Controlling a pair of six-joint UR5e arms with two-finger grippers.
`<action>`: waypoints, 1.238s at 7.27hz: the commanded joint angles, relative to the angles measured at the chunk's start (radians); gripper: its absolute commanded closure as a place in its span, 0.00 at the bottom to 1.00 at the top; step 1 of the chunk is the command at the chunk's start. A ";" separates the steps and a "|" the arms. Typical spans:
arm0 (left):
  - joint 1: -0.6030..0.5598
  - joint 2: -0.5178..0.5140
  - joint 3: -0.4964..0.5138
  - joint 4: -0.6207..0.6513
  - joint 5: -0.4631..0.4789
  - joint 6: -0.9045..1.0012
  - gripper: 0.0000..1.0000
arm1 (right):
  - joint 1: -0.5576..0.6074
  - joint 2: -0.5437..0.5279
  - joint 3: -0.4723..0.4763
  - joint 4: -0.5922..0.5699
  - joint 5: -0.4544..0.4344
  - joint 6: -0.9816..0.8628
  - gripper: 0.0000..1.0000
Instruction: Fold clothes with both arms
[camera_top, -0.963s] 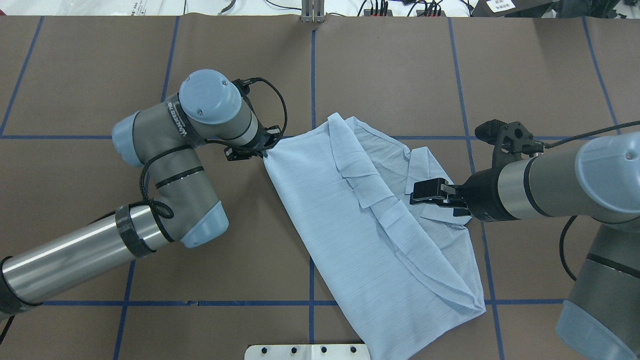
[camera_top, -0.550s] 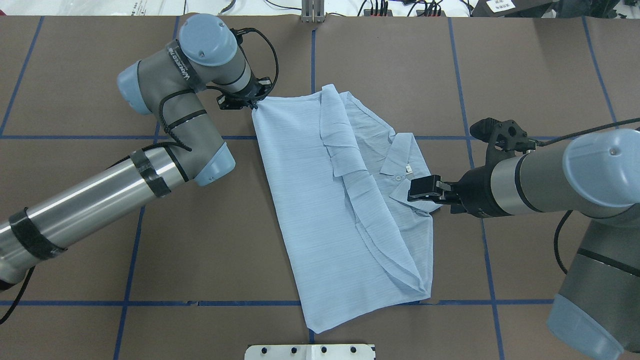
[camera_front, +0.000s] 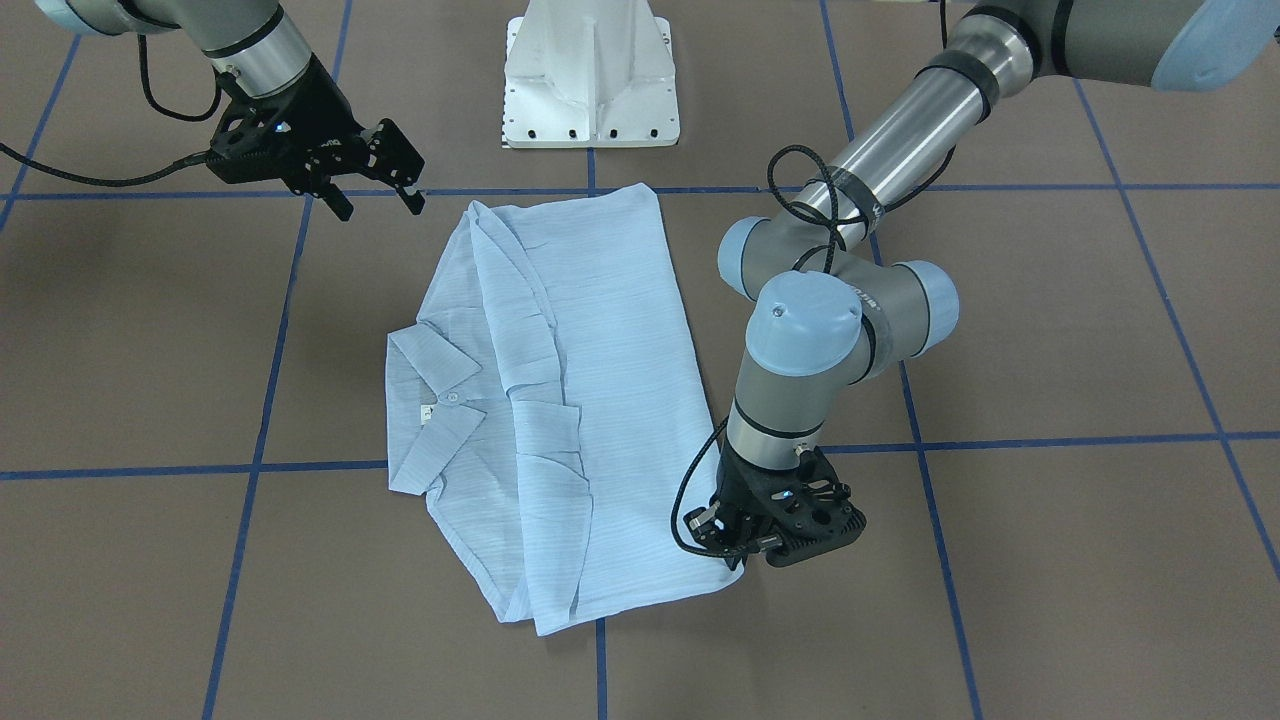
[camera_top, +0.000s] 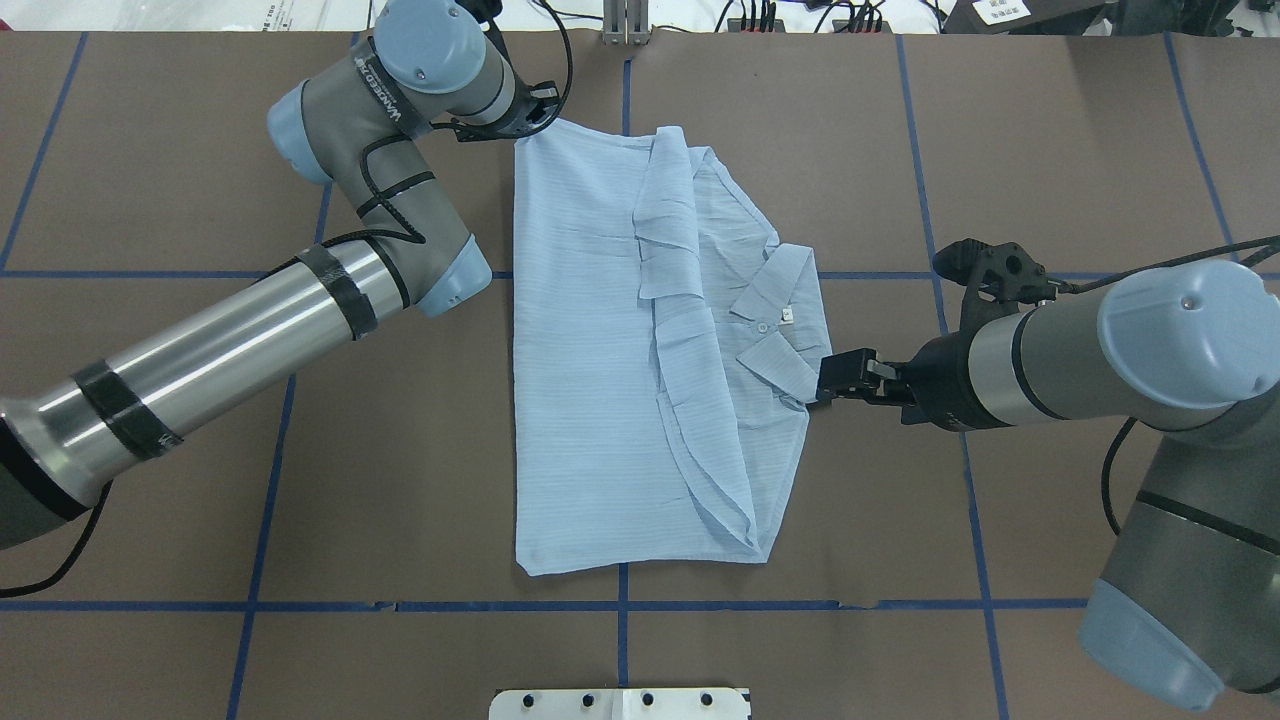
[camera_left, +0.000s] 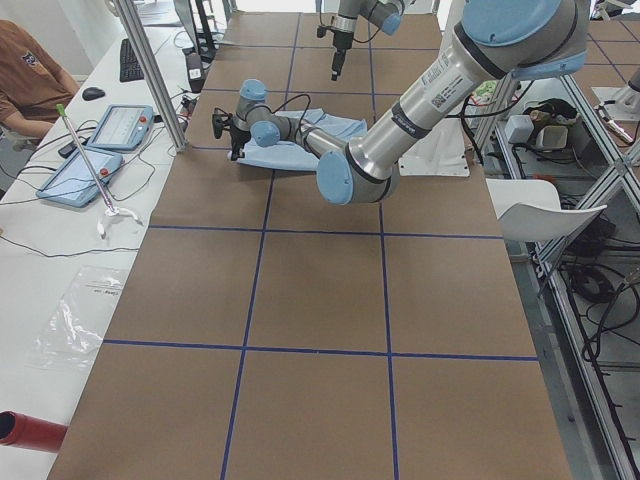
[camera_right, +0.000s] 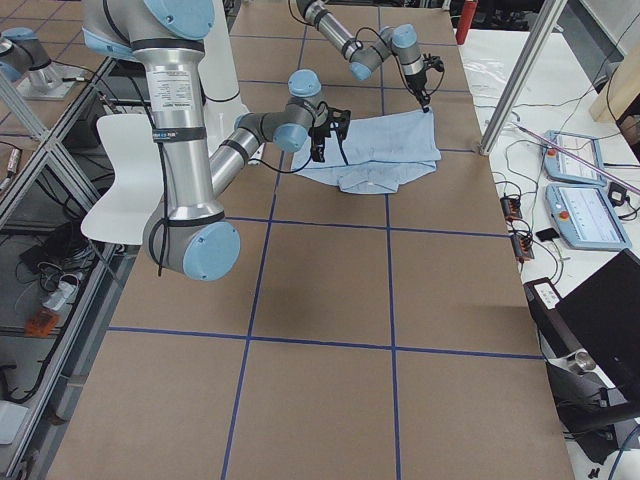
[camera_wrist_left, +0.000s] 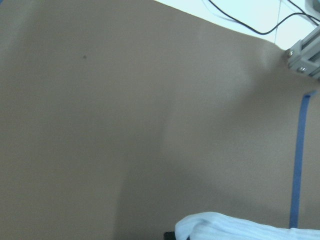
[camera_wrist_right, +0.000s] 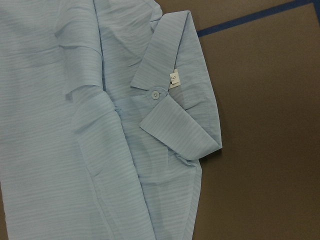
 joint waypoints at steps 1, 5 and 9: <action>0.010 -0.023 0.070 -0.110 0.057 0.022 1.00 | 0.000 0.005 -0.005 0.000 -0.009 0.000 0.00; -0.023 -0.014 0.030 -0.112 0.043 0.078 0.00 | -0.029 0.097 -0.103 -0.014 -0.078 -0.006 0.00; -0.100 0.300 -0.342 -0.049 -0.283 0.102 0.00 | -0.133 0.321 -0.241 -0.256 -0.239 -0.225 0.00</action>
